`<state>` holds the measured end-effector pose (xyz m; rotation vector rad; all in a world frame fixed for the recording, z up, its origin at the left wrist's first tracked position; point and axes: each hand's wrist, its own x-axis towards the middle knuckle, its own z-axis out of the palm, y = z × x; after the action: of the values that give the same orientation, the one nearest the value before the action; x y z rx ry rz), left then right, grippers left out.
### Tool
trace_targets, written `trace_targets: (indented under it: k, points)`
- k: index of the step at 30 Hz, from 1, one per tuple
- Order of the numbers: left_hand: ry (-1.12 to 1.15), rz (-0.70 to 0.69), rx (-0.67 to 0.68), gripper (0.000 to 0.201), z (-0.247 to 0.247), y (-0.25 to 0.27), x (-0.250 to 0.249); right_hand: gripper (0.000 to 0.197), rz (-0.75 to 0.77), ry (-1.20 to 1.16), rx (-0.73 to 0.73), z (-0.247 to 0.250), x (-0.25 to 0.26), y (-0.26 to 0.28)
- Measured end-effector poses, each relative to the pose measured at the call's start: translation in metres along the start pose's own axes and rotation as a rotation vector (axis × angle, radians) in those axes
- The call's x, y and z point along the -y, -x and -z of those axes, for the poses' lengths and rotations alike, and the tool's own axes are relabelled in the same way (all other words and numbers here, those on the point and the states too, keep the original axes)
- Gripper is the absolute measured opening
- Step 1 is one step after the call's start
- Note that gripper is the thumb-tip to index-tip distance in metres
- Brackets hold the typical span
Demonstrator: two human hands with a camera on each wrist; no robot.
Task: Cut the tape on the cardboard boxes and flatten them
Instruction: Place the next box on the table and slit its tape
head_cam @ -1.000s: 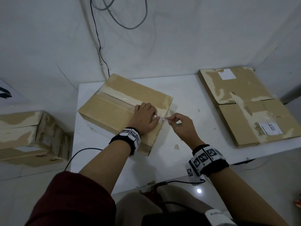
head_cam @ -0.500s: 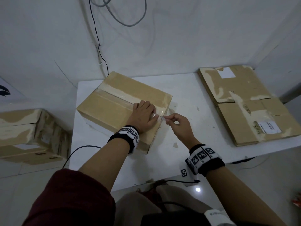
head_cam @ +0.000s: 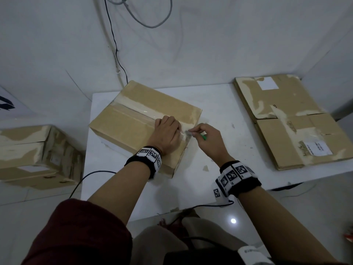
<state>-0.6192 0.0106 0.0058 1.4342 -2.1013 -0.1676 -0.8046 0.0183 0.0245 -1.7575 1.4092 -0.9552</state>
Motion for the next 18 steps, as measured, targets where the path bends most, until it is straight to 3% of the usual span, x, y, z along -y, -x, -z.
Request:
trace_targets:
  k: [7, 14, 18]
  points:
    - [-0.007, 0.013, -0.003, 0.029, -0.001, 0.002, -0.001, 0.018, 0.015, 0.172, 0.174, -0.001, 0.012, -0.014]
    - [-0.028, -0.008, -0.003, 0.033, 0.000, 0.004, 0.000, 0.013, -0.117, -0.026, -0.008, -0.005, 0.004, 0.008]
    - [-0.052, -0.024, 0.007, 0.038, 0.001, 0.005, 0.001, 0.010, -0.097, -0.085, -0.086, -0.015, 0.008, 0.015]
